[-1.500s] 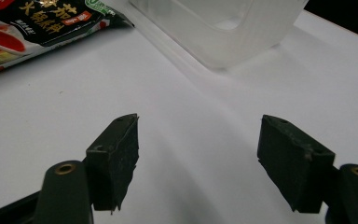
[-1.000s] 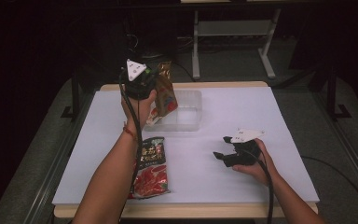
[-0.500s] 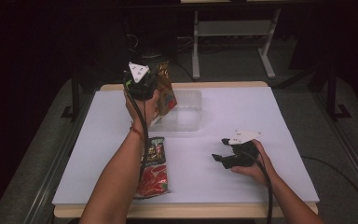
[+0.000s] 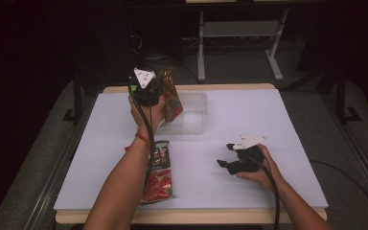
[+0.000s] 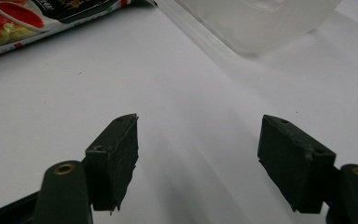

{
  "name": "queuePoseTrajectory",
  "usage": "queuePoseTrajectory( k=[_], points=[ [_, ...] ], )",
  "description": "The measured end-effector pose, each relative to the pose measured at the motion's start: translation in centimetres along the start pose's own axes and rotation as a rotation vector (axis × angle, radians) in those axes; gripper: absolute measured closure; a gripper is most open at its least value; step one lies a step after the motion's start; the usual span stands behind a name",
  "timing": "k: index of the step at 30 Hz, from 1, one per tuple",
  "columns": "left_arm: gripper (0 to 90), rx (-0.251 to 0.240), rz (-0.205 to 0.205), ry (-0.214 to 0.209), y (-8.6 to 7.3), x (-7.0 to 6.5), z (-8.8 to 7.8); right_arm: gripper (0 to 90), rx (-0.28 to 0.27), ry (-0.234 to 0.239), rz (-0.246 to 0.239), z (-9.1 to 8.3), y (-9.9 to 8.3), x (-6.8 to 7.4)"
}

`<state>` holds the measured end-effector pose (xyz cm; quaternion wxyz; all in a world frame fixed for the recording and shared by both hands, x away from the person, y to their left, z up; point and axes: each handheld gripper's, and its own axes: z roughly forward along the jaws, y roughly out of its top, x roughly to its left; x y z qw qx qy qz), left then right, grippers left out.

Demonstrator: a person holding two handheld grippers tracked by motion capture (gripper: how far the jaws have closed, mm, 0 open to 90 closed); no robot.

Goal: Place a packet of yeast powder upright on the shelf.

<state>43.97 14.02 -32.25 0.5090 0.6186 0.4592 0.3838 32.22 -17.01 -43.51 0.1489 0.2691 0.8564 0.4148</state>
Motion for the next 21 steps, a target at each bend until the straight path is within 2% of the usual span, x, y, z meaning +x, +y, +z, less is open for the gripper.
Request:
queuePoseTrajectory(
  k=[5, 7, 15, 21],
  points=[
    [89.2, 0.022, 0.012, 0.001, -1.0, -0.4, 0.7, 27.8, 0.000, 0.003, -0.003, 0.0, 0.1, 0.1],
    [89.2, 0.029, 0.012, -0.018, -1.5, -0.5, 0.9, 27.8, 0.001, 0.005, -0.006, 0.0, 0.0, 0.1],
    [88.8, 0.064, 0.079, -0.074, -2.7, -1.2, 0.8, 27.9, 0.000, 0.004, -0.011, 0.0, 0.0, 0.1],
    [88.3, 0.071, 0.084, -0.099, -3.2, -0.9, 0.5, 27.9, 0.000, 0.002, -0.008, 0.0, 0.1, 0.1]
  ],
)
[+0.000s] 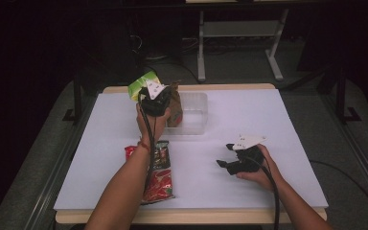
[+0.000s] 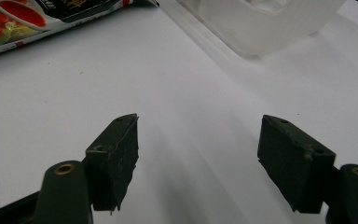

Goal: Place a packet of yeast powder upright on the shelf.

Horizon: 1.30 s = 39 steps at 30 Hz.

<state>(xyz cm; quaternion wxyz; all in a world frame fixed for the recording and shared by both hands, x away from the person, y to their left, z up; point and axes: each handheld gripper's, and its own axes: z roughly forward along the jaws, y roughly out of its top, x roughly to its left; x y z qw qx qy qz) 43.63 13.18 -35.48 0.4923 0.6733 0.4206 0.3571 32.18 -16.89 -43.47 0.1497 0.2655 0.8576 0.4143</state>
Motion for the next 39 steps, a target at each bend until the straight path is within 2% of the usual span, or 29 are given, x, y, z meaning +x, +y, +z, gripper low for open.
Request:
queuePoseTrajectory(
  k=[9, 13, 22, 27, 31, 35, 37, 39],
  points=[
    [85.9, 0.025, 0.023, -0.054, 0.2, 0.5, -0.5, 28.1, -0.006, -0.007, -0.001, -0.1, 0.0, -0.1],
    [81.6, 0.027, 0.017, -0.091, 0.2, 0.9, -1.0, 28.1, -0.007, -0.007, 0.000, -0.2, 0.0, -0.1],
    [71.9, 0.015, 0.059, -0.140, 0.5, 1.7, -2.9, 28.1, -0.004, -0.009, 0.007, -0.2, 0.0, -0.2],
    [65.4, -0.004, 0.074, -0.187, 0.8, 2.1, -4.5, 28.2, -0.001, -0.010, 0.008, -0.1, 0.0, -0.2],
    [60.3, -0.008, 0.109, -0.237, 0.7, 2.6, -6.5, 28.2, 0.001, -0.009, 0.009, -0.1, 0.0, -0.1],
    [54.6, 0.003, 0.116, -0.301, -0.1, 3.6, -8.5, 28.2, 0.002, -0.010, 0.007, -0.1, 0.0, -0.1],
    [51.6, 0.009, 0.121, -0.310, -0.5, 4.1, -9.4, 28.2, 0.003, -0.010, 0.009, -0.1, 0.0, -0.1],
    [48.8, 0.022, 0.112, -0.340, -1.2, 4.9, -10.4, 28.3, 0.006, -0.013, 0.009, -0.1, 0.0, -0.2]
  ],
)
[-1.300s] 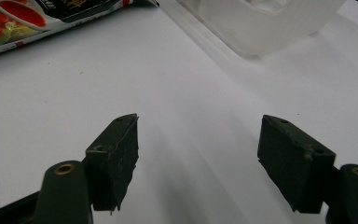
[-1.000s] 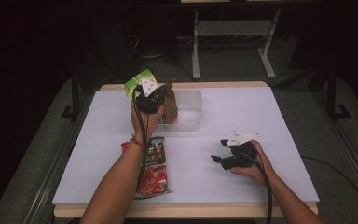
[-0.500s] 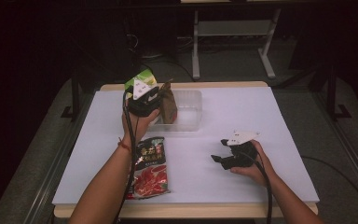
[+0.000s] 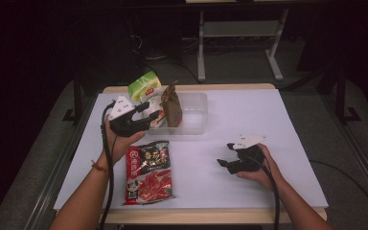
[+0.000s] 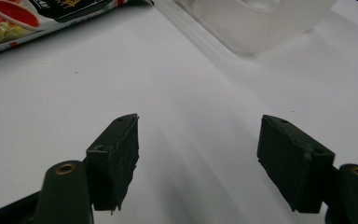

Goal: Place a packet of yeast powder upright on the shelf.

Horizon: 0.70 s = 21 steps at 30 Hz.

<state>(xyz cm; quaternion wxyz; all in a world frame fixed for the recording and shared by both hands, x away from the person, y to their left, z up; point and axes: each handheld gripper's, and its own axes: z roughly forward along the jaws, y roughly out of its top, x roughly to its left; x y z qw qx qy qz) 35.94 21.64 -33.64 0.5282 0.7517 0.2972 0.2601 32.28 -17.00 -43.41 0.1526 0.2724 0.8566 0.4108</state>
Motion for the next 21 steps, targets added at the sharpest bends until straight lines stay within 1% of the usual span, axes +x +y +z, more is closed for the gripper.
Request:
queuePoseTrajectory(
  k=[2, 4, 5, 6, 7, 8, 9, 10, 13, 14, 16, 17, 18, 20, 21],
  points=[
    [44.8, 0.018, -0.006, 0.001, -0.9, 0.2, -1.1, 28.3, 0.000, 0.001, 0.000, 0.0, 0.0, 0.0],
    [41.3, 0.041, -0.031, -0.024, -2.0, 0.7, -2.1, 28.3, 0.002, 0.001, -0.002, 0.1, 0.0, 0.0],
    [39.8, 0.045, -0.035, -0.023, -2.4, 0.9, -2.5, 28.3, 0.003, 0.002, -0.003, 0.1, 0.1, 0.0],
    [39.5, 0.059, -0.046, -0.034, -3.1, 1.2, -3.1, 28.3, 0.003, 0.002, -0.002, 0.2, 0.1, 0.0],
    [37.3, 0.074, -0.064, -0.048, -3.6, 1.4, -3.4, 28.3, 0.005, 0.001, -0.003, 0.2, 0.1, 0.0],
    [34.7, 0.090, -0.072, -0.058, -4.0, 1.6, -3.7, 28.4, 0.006, 0.001, -0.003, 0.2, 0.1, 0.0],
    [33.0, 0.115, -0.083, -0.083, -4.8, 1.8, -4.0, 28.4, 0.007, 0.001, -0.003, 0.2, 0.1, 0.0],
    [31.0, 0.140, -0.092, -0.097, -5.6, 2.0, -4.2, 28.4, 0.008, 0.002, -0.003, 0.3, 0.1, 0.0],
    [27.1, 0.185, -0.119, -0.119, -7.3, 2.5, -4.5, 28.4, 0.010, 0.004, -0.002, 0.3, 0.1, 0.1],
    [25.5, 0.210, -0.135, -0.126, -8.2, 2.8, -4.5, 28.4, 0.012, 0.004, -0.001, 0.3, 0.1, 0.1],
    [22.8, 0.235, -0.159, -0.144, -9.3, 3.0, -4.3, 28.4, 0.014, 0.006, -0.003, 0.4, 0.1, 0.2],
    [22.0, 0.256, -0.154, -0.140, -9.8, 3.1, -4.2, 28.4, 0.015, 0.006, -0.005, 0.4, 0.1, 0.2],
    [21.2, 0.270, -0.164, -0.142, -10.3, 3.2, -4.1, 28.4, 0.015, 0.005, -0.007, 0.4, 0.1, 0.2],
    [20.2, 0.281, -0.188, -0.155, -11.0, 3.5, -3.9, 28.4, 0.015, 0.006, -0.008, 0.5, 0.1, 0.2],
    [19.7, 0.292, -0.182, -0.151, -11.3, 3.6, -3.8, 28.4, 0.016, 0.007, -0.008, 0.5, 0.1, 0.2]
  ],
)
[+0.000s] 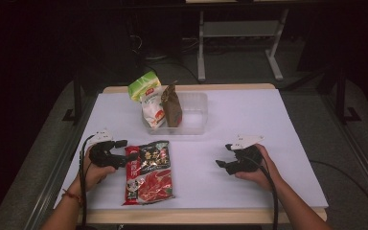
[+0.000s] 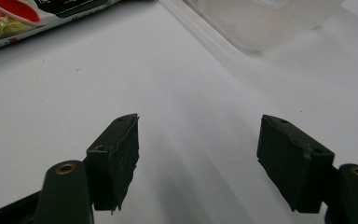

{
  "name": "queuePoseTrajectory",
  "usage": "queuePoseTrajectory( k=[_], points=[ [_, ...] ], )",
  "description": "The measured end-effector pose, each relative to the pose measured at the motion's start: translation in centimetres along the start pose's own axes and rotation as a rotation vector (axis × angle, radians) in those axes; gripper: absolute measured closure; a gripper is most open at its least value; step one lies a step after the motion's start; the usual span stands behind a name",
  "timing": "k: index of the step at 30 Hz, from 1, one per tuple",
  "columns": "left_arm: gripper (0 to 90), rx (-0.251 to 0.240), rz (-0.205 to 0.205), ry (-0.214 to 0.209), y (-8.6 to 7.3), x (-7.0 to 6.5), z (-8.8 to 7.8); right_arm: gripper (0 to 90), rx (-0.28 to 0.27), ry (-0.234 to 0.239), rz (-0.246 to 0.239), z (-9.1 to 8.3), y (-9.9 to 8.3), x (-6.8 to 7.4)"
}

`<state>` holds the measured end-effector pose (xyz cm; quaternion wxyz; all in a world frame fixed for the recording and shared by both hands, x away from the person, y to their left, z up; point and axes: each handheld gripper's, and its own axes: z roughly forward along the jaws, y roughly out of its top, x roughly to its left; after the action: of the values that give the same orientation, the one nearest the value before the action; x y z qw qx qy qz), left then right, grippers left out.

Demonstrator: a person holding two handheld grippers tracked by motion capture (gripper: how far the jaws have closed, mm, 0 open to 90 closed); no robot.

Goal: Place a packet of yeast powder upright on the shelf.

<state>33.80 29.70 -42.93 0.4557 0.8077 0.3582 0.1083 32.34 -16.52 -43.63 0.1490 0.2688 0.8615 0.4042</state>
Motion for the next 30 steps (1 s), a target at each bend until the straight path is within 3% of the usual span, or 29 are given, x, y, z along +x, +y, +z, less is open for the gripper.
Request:
queuePoseTrajectory(
  k=[6, 10, 12, 19, 24, 30],
  points=[
    [17.7, 0.009, -0.062, -0.003, -0.7, 0.9, 0.7, 28.4, 0.003, 0.004, 0.003, 0.0, -0.1, 0.0],
    [15.3, 0.077, -0.075, 0.028, -1.2, 1.3, 1.6, 28.3, 0.008, 0.011, -0.005, 0.2, -0.1, 0.2],
    [13.7, 0.089, -0.086, 0.017, -1.4, 1.4, 2.0, 28.3, 0.013, 0.015, -0.008, 0.3, -0.1, 0.3],
    [15.1, 0.105, -0.054, -0.002, -1.1, 0.6, 2.5, 28.3, 0.017, 0.028, -0.011, 0.5, 0.0, 0.6],
    [30.2, 0.081, -0.029, -0.016, -1.2, 0.0, 2.7, 28.3, 0.027, 0.038, -0.019, 0.8, 0.0, 0.8],
    [49.6, 0.076, -0.073, -0.024, -1.0, 0.3, 2.5, 28.3, 0.040, 0.046, -0.026, 1.0, 0.0, 1.1]
  ],
)
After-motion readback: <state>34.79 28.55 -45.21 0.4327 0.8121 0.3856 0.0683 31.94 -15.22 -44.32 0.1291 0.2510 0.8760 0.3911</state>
